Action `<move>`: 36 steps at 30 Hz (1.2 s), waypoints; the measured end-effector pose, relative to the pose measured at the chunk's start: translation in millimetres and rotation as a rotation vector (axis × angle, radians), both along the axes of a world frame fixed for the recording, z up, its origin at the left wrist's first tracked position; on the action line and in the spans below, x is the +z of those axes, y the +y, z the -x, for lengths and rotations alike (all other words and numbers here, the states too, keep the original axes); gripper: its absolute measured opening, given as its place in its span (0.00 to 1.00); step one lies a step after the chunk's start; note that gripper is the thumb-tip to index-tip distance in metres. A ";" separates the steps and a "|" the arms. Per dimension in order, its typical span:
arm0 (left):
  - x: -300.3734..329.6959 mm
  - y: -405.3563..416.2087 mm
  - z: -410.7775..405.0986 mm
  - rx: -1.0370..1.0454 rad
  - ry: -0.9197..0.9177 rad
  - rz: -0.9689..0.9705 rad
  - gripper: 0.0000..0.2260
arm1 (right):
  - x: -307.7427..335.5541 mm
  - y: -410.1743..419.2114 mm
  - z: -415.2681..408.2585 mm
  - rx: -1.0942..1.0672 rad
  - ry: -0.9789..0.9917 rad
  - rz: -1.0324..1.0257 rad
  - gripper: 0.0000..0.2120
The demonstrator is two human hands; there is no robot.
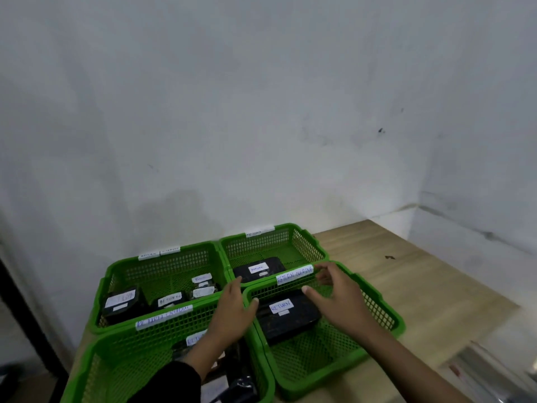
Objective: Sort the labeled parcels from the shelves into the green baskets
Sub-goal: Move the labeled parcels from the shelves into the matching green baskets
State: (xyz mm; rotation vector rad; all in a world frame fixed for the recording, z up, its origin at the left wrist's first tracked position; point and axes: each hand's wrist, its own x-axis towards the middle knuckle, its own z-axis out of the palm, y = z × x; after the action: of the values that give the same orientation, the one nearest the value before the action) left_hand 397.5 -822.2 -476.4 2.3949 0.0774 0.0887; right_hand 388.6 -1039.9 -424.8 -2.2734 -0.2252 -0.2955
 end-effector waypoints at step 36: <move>83.3 370.6 478.2 0.489 -0.238 -0.036 0.23 | 42.5 380.3 355.7 0.533 -0.080 -0.013 0.20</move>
State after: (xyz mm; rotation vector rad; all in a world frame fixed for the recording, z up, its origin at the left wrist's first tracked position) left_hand -80.6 -451.6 -393.1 2.3330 0.5507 0.6038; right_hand 32.9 -659.6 -382.3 -2.0961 -0.8477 -0.1053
